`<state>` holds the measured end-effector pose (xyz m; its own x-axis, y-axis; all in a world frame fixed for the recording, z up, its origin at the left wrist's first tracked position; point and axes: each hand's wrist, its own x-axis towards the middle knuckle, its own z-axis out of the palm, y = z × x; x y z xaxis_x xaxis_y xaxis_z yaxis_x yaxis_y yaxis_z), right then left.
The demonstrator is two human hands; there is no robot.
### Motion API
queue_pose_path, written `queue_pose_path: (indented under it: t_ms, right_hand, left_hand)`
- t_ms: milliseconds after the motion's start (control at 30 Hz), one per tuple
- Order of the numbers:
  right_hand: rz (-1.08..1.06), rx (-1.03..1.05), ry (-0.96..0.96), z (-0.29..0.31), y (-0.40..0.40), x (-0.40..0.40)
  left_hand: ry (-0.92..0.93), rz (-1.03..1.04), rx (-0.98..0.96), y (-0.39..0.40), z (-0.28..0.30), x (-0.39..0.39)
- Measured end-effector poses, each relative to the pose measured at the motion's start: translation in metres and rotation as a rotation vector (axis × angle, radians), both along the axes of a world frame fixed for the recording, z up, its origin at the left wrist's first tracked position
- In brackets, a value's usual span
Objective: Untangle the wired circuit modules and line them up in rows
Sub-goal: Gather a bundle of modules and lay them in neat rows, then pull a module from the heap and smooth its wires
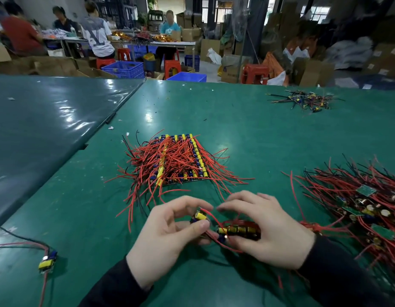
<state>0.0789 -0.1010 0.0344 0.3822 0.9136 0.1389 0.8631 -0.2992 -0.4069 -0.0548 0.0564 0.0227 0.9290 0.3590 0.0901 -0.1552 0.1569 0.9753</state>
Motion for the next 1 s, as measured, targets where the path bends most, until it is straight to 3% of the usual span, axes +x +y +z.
queue_pose_path:
  t_ms: [67,200,333,533,633,700,767,867,1000]
  right_hand:
    - [0.019,0.154,0.057,0.011,-0.003,-0.001]
    - [-0.109,0.709,0.143,0.029,-0.018,0.009]
    - [-0.239,0.992,0.440,0.026,-0.022,0.014]
    - [-0.229,0.585,0.501,0.012,-0.010,0.008]
    - [-0.158,0.334,0.151,0.009,-0.011,0.002]
    - [-0.126,0.015,-0.130,0.007,-0.013,0.005]
    - [-0.144,-0.209,-0.199,0.001,-0.014,0.011]
    - [-0.110,-0.107,-0.069,-0.009,-0.008,0.014]
    - [-0.121,0.025,-0.177,-0.020,0.009,0.009]
  left_hand:
    - [-0.039,0.044,0.074,-0.001,-0.002,0.000]
    - [-0.118,0.148,0.301,-0.006,-0.007,0.000]
    - [-0.090,0.413,0.571,0.016,-0.010,0.002]
    - [-0.021,0.725,0.478,0.063,-0.008,-0.002]
    - [-0.169,0.722,0.359,0.056,-0.002,-0.001]
    - [-0.305,0.660,0.249,0.048,0.005,-0.002]
    - [-0.395,0.573,0.184,0.046,0.013,-0.004]
    - [-0.453,0.597,0.155,0.063,0.023,-0.005]
    - [-0.378,0.834,-0.001,0.102,0.028,-0.010]
